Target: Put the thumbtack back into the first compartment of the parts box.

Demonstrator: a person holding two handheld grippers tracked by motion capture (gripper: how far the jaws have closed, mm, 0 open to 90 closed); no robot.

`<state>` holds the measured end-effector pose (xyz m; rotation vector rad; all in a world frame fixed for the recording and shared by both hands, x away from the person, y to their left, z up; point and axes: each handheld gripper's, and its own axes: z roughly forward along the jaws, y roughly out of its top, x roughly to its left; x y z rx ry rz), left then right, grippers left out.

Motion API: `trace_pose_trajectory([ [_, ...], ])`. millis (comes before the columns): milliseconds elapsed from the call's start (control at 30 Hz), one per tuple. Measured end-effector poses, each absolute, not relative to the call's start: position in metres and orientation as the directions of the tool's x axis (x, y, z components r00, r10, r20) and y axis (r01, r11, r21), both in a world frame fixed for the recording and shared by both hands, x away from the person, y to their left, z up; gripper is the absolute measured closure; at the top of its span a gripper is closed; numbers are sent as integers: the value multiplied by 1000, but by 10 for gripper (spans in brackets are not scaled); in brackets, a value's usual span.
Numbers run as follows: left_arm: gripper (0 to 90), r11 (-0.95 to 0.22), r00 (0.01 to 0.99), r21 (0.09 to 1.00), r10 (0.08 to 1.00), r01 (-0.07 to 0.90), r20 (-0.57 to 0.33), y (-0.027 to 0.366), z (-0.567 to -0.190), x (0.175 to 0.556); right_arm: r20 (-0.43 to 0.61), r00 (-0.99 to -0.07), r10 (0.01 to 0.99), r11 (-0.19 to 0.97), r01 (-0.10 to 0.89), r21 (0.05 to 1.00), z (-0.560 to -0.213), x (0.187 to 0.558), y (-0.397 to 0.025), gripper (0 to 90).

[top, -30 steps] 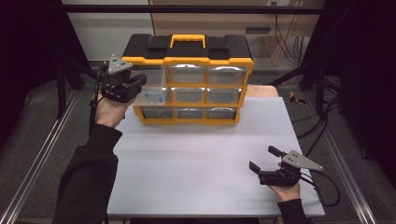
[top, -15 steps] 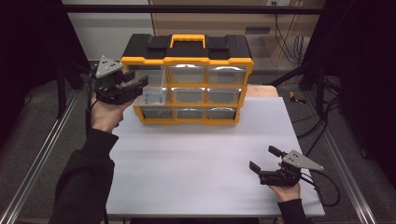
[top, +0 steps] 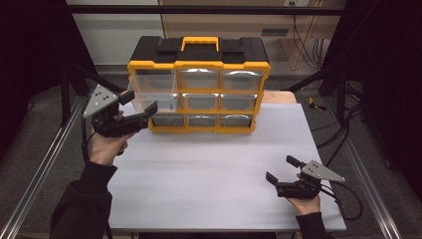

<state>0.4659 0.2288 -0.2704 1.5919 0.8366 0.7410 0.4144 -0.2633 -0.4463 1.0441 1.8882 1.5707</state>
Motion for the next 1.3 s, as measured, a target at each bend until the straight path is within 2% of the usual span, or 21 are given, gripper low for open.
trace_pose_trajectory([
  [400, 49, -125, 594, 983, 804, 138, 19, 236, -330, 439, 126, -593, 796, 39, 257, 966, -446, 414, -262, 5],
  [767, 33, -119, 618, 976, 786, 180, -18, 246, -382, 426, 126, -593, 796, 40, 259, 965, -446, 414, -262, 5],
  [967, 30, -133, 635, 976, 773, 174, -8, 252, -404, 419, 117, -597, 794, 50, 256, 965, -447, 414, -262, 5],
  [1300, 18, -143, 633, 972, 774, 188, -9, 257, -423, 418, 119, -598, 792, 49, 257, 965, -446, 414, -262, 5],
])
